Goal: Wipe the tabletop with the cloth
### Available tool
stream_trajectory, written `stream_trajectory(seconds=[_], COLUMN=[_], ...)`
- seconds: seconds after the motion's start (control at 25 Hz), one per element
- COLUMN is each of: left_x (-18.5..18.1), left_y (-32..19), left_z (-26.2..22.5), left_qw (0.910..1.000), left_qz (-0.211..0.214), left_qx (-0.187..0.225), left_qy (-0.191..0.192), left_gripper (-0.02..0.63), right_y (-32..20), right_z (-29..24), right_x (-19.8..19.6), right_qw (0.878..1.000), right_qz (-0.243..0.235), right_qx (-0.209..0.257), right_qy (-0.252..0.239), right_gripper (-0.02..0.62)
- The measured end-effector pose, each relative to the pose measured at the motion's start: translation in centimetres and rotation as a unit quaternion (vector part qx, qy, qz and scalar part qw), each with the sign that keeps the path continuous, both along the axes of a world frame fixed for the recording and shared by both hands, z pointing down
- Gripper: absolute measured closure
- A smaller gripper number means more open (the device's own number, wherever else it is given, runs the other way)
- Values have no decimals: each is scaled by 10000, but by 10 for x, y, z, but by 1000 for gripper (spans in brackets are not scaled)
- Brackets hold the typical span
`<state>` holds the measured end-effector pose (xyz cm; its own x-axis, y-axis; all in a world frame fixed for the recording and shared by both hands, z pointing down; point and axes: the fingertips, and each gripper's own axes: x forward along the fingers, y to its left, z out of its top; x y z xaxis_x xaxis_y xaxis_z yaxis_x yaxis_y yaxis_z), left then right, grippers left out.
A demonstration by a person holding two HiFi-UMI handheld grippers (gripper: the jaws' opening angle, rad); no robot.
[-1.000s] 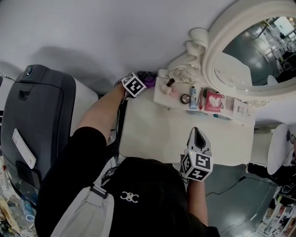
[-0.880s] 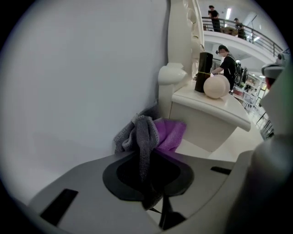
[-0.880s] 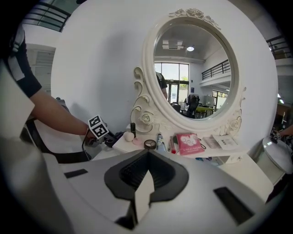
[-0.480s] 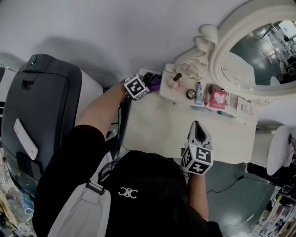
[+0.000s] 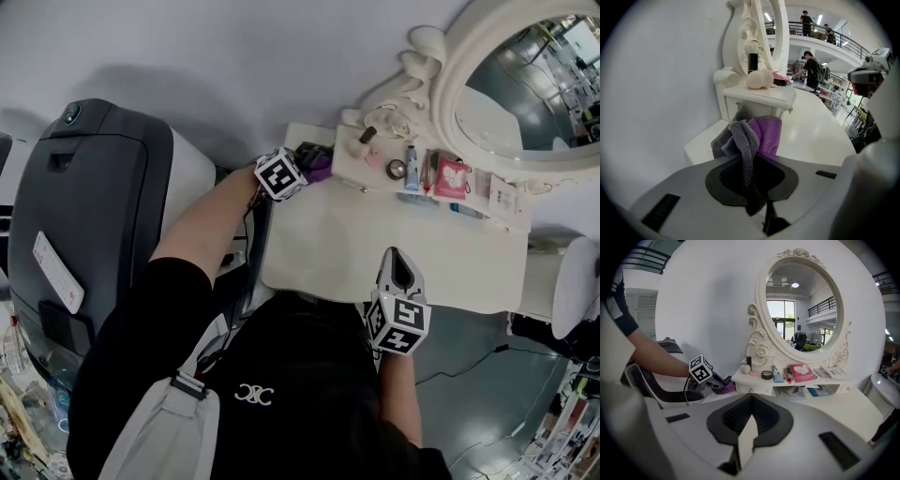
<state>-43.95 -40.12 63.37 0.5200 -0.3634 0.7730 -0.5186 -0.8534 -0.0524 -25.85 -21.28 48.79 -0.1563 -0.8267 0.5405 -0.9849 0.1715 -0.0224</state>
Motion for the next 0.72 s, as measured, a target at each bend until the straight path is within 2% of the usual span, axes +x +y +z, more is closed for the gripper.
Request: stream_trajectory(seconds=[0.36, 0.72], left_x=[0, -1], left_y=[59, 114], left_z=[6, 9], left_qw=[9998, 9986], left_qz=[-18, -459], left_qx=[-164, -198], left_qy=[-69, -183], left_gripper=[551, 551], right_y=[16, 57], right_z=[1, 4], right_x=[9, 39], right_qw=[9999, 9994], right_qz=[40, -3], right_qx=[-12, -85], right_qy=[-133, -321], right_gripper=[592, 592])
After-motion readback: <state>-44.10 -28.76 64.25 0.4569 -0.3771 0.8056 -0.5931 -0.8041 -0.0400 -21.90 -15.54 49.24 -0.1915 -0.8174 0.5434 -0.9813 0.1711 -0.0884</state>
